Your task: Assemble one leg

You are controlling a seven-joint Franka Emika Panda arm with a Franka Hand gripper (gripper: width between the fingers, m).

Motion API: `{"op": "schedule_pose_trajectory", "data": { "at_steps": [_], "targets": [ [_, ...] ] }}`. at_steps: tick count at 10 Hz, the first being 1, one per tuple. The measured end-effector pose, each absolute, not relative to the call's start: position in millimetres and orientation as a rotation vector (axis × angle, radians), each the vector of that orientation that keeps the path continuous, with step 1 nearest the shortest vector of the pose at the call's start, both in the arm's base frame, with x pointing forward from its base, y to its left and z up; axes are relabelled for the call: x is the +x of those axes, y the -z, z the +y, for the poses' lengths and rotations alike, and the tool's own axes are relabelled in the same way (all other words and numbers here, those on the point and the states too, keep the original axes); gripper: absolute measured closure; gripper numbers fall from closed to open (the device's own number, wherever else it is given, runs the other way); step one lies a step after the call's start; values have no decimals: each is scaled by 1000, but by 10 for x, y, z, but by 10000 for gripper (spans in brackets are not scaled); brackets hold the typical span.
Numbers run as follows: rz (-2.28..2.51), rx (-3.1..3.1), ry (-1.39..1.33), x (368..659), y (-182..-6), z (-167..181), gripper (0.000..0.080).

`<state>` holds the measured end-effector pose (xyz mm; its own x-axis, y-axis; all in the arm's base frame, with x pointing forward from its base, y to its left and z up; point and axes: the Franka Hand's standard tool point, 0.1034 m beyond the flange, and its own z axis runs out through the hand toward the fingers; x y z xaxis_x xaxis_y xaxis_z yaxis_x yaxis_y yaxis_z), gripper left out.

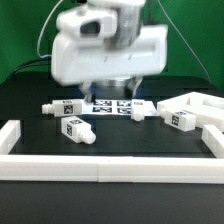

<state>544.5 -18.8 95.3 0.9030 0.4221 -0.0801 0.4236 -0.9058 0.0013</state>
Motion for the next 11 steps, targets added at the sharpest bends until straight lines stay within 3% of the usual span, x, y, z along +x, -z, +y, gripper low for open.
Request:
{"op": "schedule_pose_trajectory", "data": {
  "at_steps": [2, 6, 9, 11],
  "targets": [
    [493, 3064, 102, 5116, -779, -17, 151],
    [537, 3070, 91, 5095, -799, 141, 151],
    [575, 3082, -64, 4546, -784, 1004, 151],
    [625, 3083, -106, 4441, -792, 1388, 151]
  ]
}}
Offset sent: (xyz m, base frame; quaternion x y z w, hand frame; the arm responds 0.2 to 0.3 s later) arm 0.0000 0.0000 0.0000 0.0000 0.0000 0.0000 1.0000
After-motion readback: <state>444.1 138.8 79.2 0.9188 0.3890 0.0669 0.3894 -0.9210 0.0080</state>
